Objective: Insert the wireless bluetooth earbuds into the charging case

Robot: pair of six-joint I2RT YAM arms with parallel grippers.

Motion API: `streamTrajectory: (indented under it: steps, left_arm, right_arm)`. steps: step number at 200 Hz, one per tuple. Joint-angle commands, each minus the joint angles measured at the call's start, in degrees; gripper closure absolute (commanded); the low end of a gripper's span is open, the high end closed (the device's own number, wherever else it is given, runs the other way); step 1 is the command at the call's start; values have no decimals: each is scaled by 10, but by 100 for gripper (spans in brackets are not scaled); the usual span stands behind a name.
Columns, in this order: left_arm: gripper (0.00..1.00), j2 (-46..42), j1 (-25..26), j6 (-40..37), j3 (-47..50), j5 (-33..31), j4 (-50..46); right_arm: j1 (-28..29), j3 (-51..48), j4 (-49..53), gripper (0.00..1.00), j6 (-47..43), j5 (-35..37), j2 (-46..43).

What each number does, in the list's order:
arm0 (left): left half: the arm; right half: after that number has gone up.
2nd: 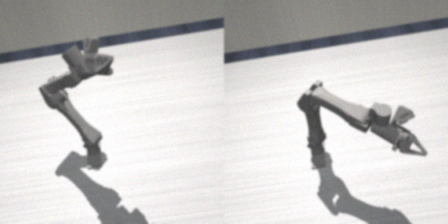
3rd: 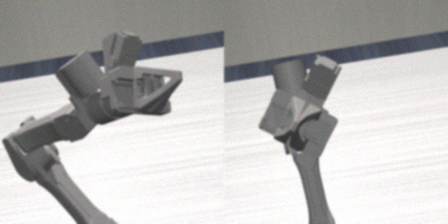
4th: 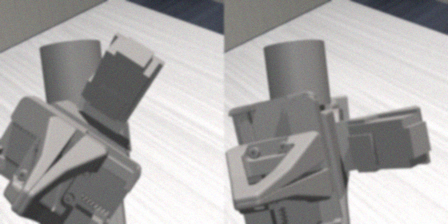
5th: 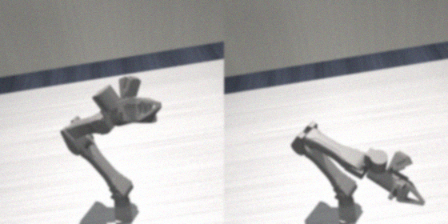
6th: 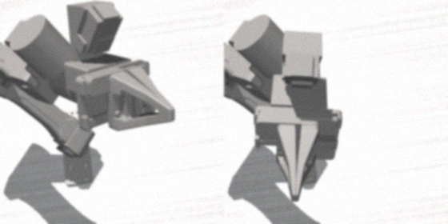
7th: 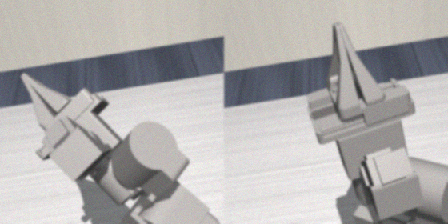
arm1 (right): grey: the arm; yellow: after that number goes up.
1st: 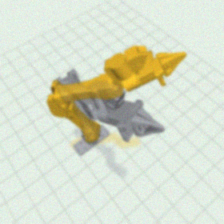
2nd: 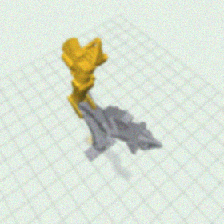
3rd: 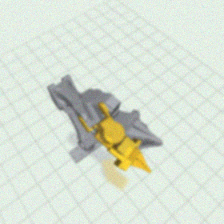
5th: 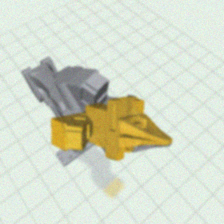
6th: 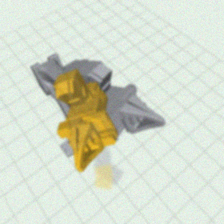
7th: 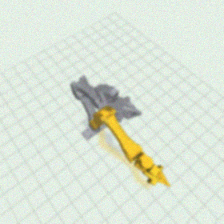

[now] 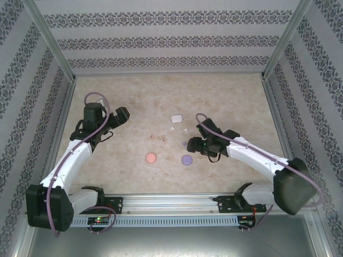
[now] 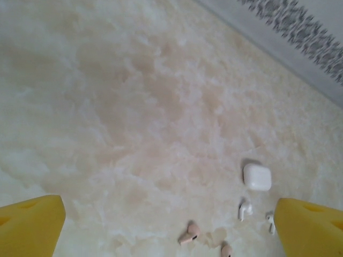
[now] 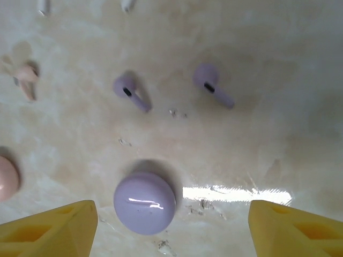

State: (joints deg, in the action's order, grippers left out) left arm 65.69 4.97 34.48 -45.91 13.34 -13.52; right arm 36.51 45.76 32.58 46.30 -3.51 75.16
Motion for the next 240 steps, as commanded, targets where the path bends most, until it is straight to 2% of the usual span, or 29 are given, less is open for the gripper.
streamTrajectory:
  steps: [1, 53, 115, 190, 240]
  left_arm:
    - [0, 27, 21, -11, -45, -6, -63]
    - [0, 95, 75, -41, -91, -32, -96]
    - [0, 126, 120, -43, -115, -49, -96]
    - [0, 139, 141, -45, -128, -64, -97]
    - [0, 142, 150, -45, -125, -72, -93]
  right_arm:
    - [39, 37, 35, 26, 49, 41, 36]
    - [90, 75, 47, 27, 88, 78, 122]
    - [108, 88, 37, 29, 108, 91, 189]
    - [119, 84, 27, 31, 128, 86, 200]
    - [124, 74, 31, 27, 200, 98, 193]
